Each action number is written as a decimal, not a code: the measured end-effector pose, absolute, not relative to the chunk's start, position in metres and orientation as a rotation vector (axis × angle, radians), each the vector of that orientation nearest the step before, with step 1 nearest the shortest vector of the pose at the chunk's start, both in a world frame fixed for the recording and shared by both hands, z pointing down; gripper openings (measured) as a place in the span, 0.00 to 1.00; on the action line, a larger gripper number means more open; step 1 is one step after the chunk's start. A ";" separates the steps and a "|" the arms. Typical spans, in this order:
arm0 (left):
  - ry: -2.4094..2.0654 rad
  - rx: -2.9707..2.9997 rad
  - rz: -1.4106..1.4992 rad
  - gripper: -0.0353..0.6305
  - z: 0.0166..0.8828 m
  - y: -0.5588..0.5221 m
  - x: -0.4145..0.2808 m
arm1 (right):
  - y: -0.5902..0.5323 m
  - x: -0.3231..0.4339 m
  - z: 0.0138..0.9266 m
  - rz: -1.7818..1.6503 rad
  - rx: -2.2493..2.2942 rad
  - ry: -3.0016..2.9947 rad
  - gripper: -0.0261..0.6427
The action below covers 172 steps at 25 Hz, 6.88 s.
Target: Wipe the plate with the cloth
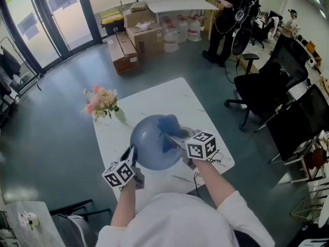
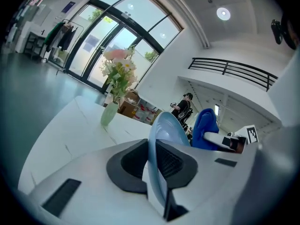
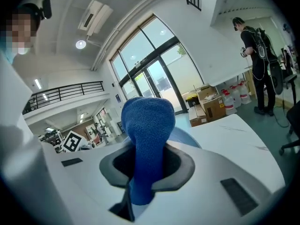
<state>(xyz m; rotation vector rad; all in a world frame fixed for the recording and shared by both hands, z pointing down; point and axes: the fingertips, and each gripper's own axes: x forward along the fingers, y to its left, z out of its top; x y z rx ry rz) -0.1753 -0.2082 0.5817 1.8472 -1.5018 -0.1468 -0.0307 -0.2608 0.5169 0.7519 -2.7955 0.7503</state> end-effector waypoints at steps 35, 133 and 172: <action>-1.447 1.462 0.022 0.12 0.718 -0.205 -0.184 | -0.264 -0.008 0.559 0.836 0.887 -2.676 0.17; -1.616 2.237 0.091 0.12 0.532 -0.140 -0.170 | -0.154 -0.017 0.569 0.657 1.028 -2.645 0.17; -1.554 2.216 0.052 0.12 0.537 -0.103 -0.175 | -0.132 -0.015 0.568 0.371 1.147 -2.552 0.17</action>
